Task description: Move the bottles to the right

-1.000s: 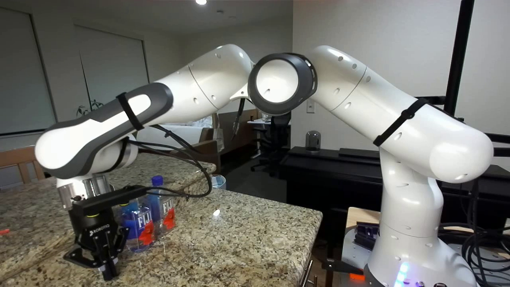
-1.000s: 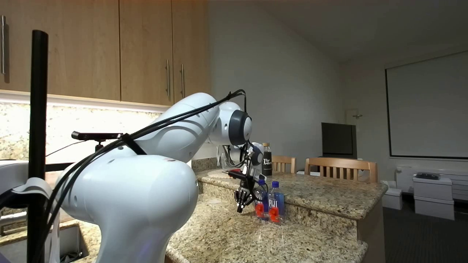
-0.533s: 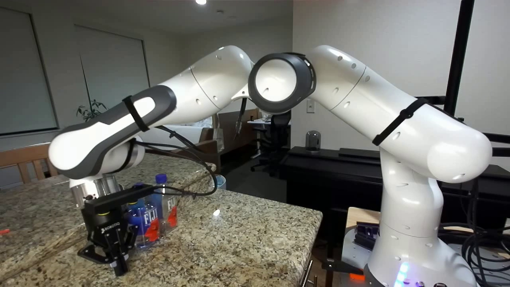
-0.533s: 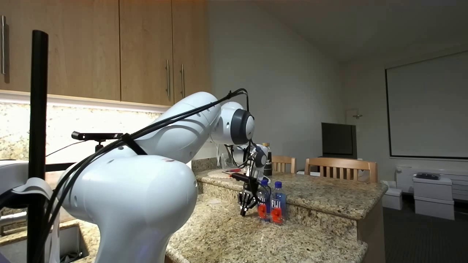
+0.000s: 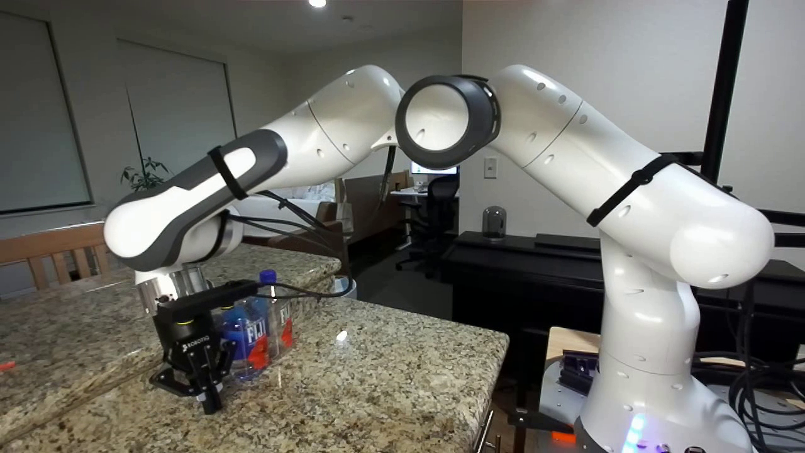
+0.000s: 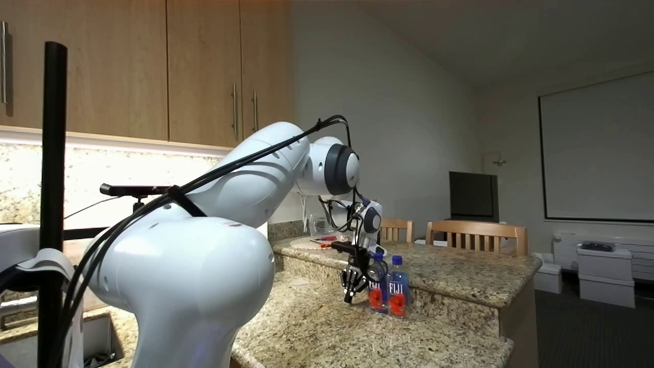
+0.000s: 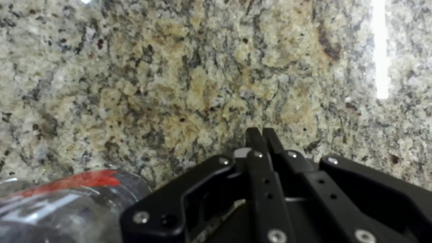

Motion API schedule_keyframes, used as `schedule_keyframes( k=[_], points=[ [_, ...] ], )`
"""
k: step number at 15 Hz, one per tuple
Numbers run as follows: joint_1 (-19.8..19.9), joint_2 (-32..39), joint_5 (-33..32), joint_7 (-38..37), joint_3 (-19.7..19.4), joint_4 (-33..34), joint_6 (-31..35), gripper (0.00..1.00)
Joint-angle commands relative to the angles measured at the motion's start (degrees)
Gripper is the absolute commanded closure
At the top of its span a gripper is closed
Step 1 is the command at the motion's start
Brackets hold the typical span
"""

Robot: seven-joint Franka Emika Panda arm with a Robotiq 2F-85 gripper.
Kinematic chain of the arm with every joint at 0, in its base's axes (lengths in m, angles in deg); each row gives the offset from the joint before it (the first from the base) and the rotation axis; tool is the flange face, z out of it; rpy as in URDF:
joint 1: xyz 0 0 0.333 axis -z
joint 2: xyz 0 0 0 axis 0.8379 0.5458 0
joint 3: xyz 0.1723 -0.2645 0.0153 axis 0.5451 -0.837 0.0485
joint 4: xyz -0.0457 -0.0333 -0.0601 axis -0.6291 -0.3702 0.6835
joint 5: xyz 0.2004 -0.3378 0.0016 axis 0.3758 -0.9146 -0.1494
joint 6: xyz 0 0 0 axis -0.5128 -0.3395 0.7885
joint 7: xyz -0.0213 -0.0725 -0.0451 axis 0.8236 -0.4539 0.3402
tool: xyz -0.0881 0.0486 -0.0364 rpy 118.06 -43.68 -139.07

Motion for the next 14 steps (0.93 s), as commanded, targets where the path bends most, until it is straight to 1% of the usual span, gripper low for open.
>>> schedule_keyframes(
  k=[1,8,14],
  points=[
    [0.2,-3.01,1.27,0.42,0.49,-3.91,0.47,0.92],
    [-0.96,-1.66,1.85,0.88,2.31,-2.08,0.43,0.93],
    [-0.88,-2.07,1.18,0.25,1.33,-2.74,0.93,0.93]
  ],
)
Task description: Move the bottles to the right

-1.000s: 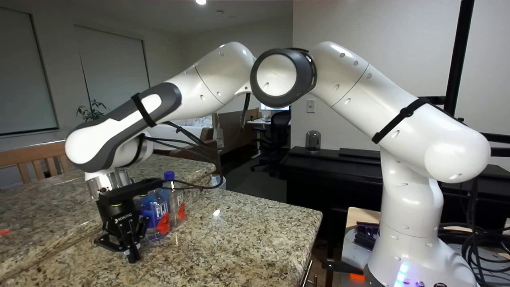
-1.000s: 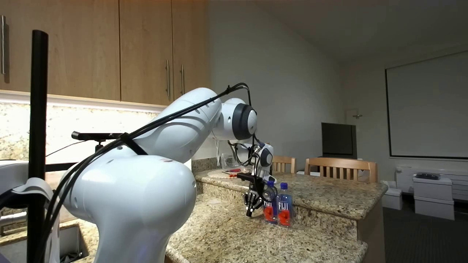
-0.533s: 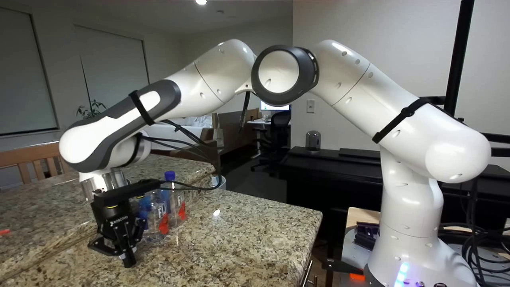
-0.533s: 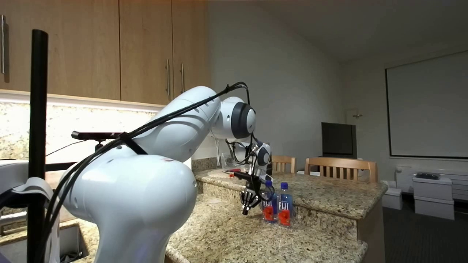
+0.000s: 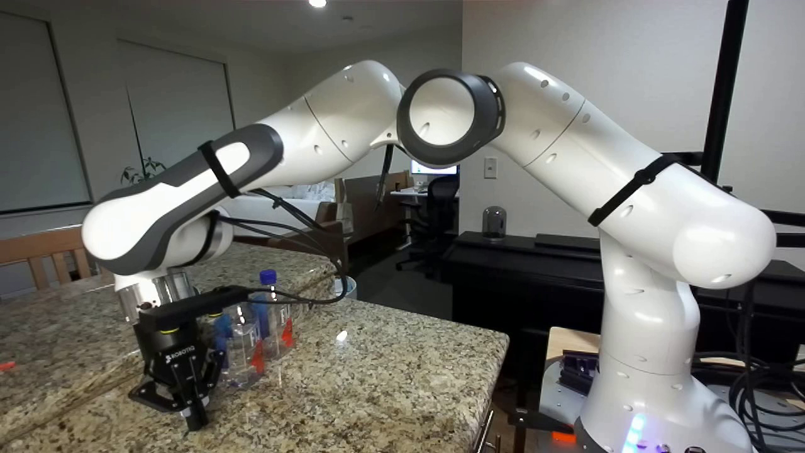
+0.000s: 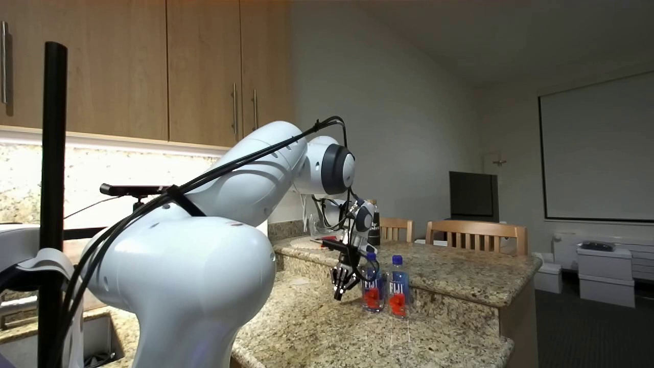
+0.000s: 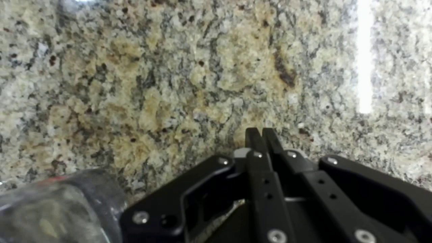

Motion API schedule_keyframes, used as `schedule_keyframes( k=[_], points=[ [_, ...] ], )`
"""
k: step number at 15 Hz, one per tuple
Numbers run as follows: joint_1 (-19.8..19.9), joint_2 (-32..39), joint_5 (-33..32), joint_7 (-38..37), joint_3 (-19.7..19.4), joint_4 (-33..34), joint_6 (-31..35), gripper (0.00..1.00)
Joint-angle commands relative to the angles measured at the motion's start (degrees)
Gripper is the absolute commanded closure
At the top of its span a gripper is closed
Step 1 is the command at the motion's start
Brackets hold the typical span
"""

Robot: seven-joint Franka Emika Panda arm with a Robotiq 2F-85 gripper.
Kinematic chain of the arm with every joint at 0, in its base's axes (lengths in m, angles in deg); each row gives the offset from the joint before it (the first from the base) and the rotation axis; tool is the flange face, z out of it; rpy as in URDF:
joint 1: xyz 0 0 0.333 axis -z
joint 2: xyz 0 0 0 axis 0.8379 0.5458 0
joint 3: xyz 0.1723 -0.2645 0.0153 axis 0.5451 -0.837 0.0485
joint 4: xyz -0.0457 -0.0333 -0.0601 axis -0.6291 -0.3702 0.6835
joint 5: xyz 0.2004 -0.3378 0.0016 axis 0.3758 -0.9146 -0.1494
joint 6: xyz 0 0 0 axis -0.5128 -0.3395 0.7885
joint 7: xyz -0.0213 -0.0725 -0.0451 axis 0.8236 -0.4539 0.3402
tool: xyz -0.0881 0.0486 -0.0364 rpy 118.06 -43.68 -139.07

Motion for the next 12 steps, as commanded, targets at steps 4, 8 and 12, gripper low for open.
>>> schedule_keyframes(
  k=[4,8,12],
  points=[
    [0.42,-2.49,-0.3,-0.41,-2.44,-2.83,1.28,0.93],
    [0.4,-3.62,-1.27,-0.95,-4.17,-3.09,1.49,0.93],
    [0.44,-5.03,-2.03,-1.51,-5.53,-3.04,1.39,0.93]
  ],
)
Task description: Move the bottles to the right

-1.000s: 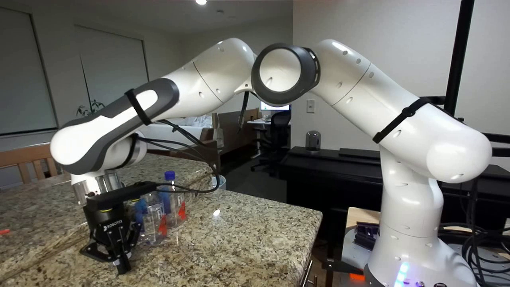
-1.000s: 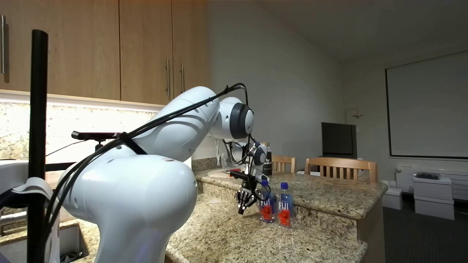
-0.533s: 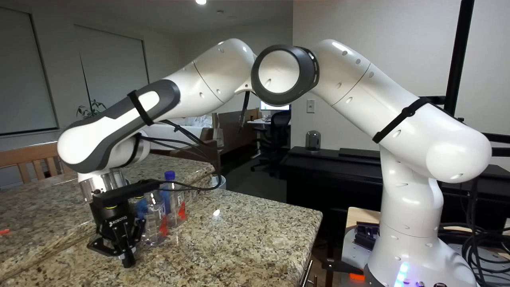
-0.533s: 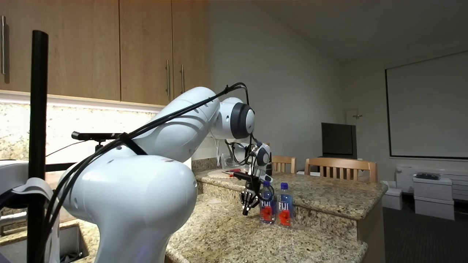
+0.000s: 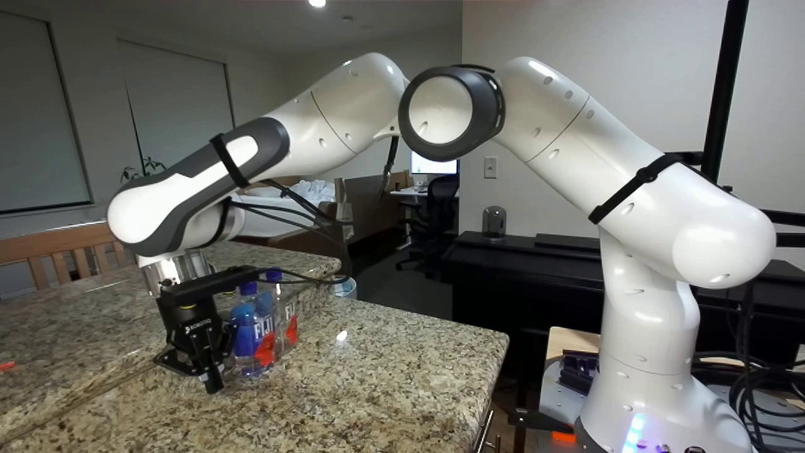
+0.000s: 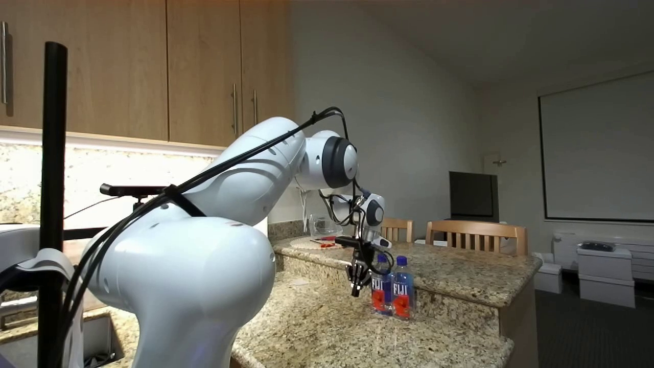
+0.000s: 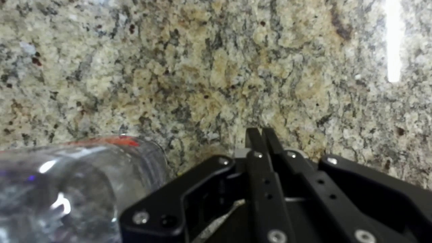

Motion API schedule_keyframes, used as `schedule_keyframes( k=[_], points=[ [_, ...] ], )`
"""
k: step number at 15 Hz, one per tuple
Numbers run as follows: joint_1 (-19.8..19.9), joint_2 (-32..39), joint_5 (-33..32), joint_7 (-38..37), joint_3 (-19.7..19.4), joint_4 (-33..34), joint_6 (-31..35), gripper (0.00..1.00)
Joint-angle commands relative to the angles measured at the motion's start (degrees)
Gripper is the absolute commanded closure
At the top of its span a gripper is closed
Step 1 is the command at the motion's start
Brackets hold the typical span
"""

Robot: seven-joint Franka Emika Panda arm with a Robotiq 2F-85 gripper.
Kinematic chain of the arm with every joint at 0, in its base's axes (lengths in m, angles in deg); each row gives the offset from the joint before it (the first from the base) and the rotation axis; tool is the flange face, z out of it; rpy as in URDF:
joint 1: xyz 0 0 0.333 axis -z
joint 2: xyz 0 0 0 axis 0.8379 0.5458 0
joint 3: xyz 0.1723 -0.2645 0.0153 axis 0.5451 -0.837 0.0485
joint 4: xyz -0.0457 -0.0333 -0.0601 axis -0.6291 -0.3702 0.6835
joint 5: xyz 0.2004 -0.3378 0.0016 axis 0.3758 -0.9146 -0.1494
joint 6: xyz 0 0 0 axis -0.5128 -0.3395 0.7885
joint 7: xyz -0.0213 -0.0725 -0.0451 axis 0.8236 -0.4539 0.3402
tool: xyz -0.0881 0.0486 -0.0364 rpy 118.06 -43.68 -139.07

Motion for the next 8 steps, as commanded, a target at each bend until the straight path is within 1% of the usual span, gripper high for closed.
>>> schedule_keyframes(
  k=[1,8],
  points=[
    [0.21,-3.71,-1.61,-1.76,-0.96,-3.1,0.85,0.93],
    [0.04,-6.88,-3.52,-2.58,-2.22,-3.52,0.81,0.93]
  ],
)
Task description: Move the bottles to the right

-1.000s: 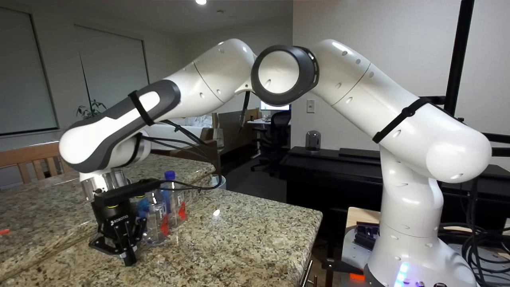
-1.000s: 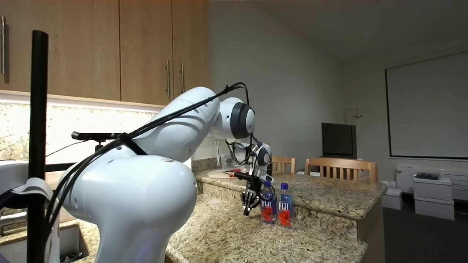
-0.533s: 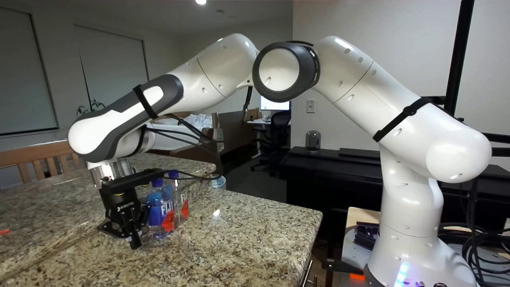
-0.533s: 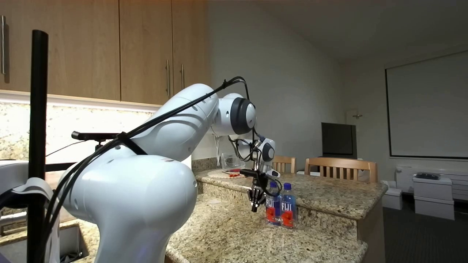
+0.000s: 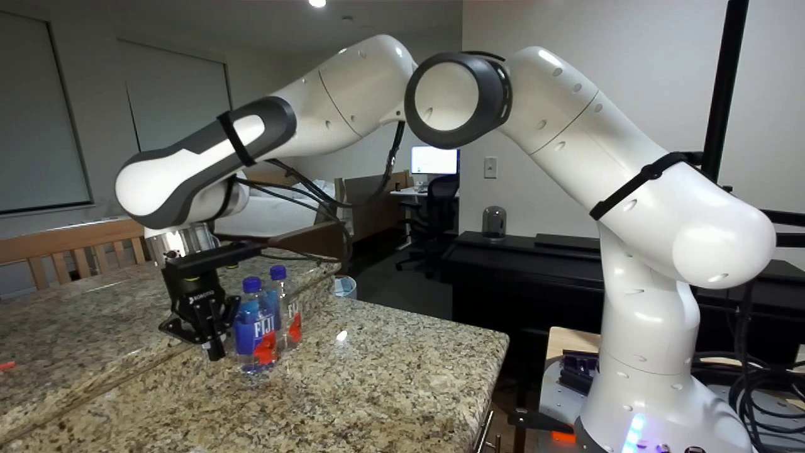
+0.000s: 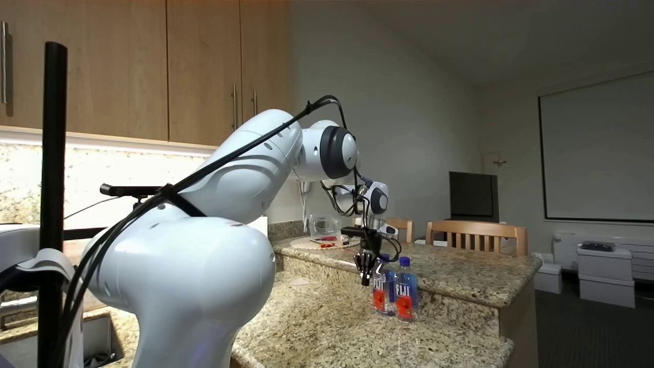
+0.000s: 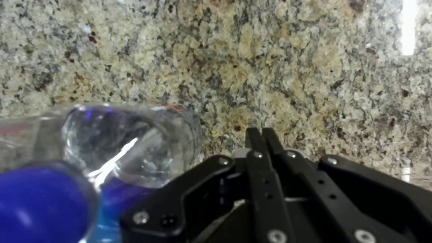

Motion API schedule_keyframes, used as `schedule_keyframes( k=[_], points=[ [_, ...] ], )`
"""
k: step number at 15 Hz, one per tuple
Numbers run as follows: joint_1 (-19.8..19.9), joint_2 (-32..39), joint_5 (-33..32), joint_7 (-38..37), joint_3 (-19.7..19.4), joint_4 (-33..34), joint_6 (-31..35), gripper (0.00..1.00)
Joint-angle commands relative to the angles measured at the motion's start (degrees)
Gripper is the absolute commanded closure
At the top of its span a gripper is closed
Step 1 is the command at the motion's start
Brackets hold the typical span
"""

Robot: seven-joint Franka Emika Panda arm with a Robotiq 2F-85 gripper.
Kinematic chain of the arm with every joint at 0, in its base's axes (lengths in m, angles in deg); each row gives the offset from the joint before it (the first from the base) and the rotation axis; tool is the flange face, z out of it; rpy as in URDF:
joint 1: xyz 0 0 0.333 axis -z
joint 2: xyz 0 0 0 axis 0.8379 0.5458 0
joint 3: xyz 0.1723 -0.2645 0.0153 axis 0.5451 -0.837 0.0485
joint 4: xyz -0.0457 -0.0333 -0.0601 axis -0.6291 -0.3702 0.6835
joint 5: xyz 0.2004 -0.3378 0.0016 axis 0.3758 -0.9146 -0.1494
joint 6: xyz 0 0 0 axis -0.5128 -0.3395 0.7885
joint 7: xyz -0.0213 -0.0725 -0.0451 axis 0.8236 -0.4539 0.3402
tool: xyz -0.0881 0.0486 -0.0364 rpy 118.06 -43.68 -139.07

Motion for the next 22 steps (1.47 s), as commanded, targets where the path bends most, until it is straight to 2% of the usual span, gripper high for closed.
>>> schedule_keyframes(
  k=[1,10,14,22],
  points=[
    [-0.02,-4.07,-1.88,-1.62,0.04,-3.63,1.06,0.93],
    [-1.97,-9.19,-2.82,0.31,2.41,-4.82,2.24,0.93],
    [-2.66,-17.26,-1.4,2.51,3.33,-12.07,7.33,0.93],
    [-1.3,-36.46,-1.75,5.31,7.65,-30.99,6.84,0.93]
  ],
)
